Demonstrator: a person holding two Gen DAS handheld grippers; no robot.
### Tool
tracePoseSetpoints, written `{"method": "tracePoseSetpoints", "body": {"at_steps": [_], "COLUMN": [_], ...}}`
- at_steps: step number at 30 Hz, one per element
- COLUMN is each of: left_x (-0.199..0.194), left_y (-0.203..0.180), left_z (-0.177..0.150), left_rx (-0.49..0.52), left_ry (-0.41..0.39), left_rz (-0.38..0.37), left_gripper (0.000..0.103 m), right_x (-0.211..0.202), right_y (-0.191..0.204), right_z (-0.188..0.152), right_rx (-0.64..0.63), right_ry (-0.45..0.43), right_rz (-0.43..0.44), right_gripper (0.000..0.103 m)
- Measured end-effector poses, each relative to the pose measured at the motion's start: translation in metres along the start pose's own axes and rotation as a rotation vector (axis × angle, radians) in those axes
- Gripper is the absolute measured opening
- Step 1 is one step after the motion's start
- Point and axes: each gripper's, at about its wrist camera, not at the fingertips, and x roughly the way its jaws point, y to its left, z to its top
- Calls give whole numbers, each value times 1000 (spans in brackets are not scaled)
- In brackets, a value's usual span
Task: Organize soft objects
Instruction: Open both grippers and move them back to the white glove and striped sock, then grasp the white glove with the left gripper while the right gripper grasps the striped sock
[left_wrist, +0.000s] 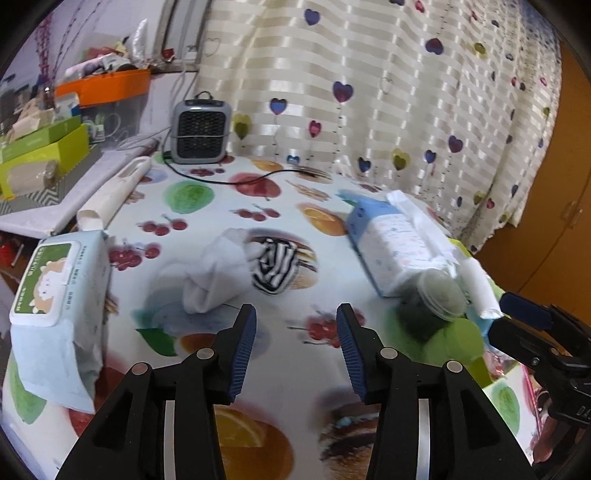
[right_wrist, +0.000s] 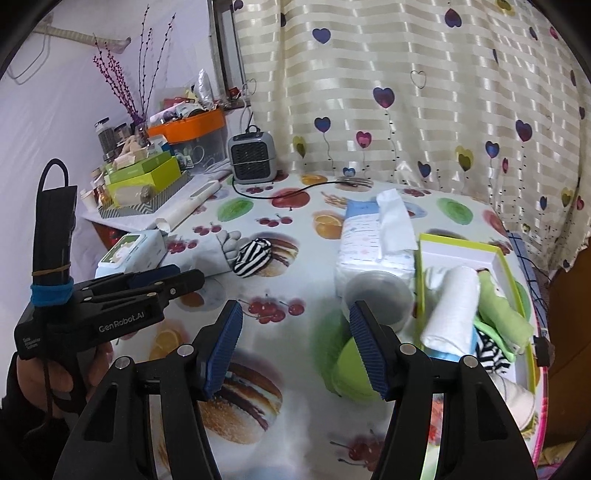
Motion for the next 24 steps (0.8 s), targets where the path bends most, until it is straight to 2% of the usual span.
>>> {"method": "tracePoseSetpoints", "body": {"at_steps": [11,24], "left_x": [27,79], "left_y": [31,43], "left_z": [18,32], "left_rx": [-21,13], "left_ry": [1,50], "left_rz": [89,119], "left_gripper": [48,53], "right_x": [22,49], "right_y": [7,19], "right_z": [8,18], "right_rx": [-15,-39], "right_ry": [21,49], "right_rz": [22,37], "right_gripper": [61,61]}}
